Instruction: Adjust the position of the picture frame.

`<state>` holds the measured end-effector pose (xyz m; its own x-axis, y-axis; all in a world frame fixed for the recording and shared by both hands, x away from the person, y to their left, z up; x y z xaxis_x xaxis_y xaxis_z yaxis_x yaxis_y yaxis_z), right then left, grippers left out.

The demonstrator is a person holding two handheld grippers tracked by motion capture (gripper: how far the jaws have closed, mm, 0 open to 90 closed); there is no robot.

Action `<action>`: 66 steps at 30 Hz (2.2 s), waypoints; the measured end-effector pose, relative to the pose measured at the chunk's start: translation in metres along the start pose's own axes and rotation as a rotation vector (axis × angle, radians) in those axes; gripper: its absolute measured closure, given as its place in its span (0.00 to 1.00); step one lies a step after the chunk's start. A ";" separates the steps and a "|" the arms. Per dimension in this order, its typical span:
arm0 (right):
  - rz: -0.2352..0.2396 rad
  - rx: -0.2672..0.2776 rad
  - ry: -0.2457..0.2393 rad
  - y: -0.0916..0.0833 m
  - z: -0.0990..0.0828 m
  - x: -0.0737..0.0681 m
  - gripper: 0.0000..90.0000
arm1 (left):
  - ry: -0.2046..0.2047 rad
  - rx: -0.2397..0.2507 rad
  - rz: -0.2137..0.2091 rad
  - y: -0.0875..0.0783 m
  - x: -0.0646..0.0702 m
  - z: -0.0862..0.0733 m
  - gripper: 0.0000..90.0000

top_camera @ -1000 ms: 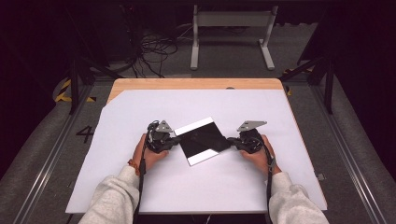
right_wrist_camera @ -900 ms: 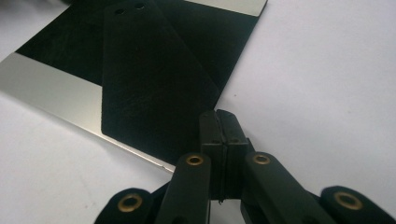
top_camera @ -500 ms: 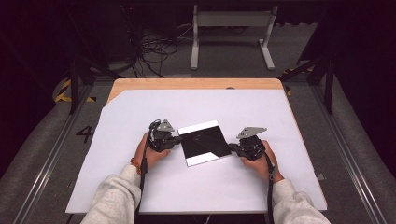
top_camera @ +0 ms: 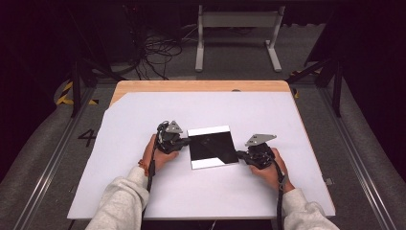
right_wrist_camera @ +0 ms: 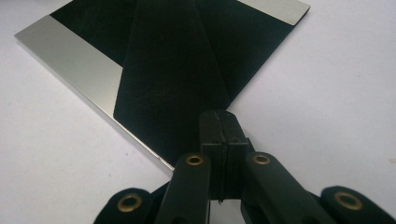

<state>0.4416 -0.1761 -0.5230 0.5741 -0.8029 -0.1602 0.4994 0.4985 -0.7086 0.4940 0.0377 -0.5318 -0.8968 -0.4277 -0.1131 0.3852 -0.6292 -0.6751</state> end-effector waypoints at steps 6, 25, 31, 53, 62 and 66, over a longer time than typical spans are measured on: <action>-0.002 -0.006 -0.004 -0.004 -0.004 -0.002 1.00 | 0.003 -0.001 -0.001 0.004 -0.001 0.004 1.00; -0.023 0.003 -0.019 -0.007 -0.008 -0.003 1.00 | 0.007 0.000 0.012 0.009 -0.002 0.008 1.00; -0.026 0.023 -0.014 -0.007 -0.009 -0.003 1.00 | 0.073 -0.030 -0.013 0.000 0.016 0.004 0.98; -0.006 0.029 0.008 -0.013 -0.017 -0.007 1.00 | 0.123 -0.007 -0.069 -0.017 0.053 -0.009 0.95; 0.013 0.035 0.020 -0.014 -0.019 -0.011 1.00 | 0.119 0.005 -0.067 -0.014 0.050 -0.006 0.99; 0.014 0.034 0.024 -0.015 -0.019 -0.011 1.00 | 0.117 0.005 -0.068 -0.013 0.049 -0.005 0.99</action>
<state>0.4154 -0.1807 -0.5242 0.5655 -0.8032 -0.1870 0.5134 0.5203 -0.6824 0.4443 0.0284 -0.5327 -0.9402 -0.3050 -0.1517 0.3232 -0.6580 -0.6802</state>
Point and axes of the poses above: each handheld gripper's, and its own axes: y roughly forward along the jaws, z roughly out of its top, x roughly to its right, the point moved 10 cm from there along y, roughly forward along the jaws, and after that the axes turned 14 degrees about y, right-handed, at the moved point
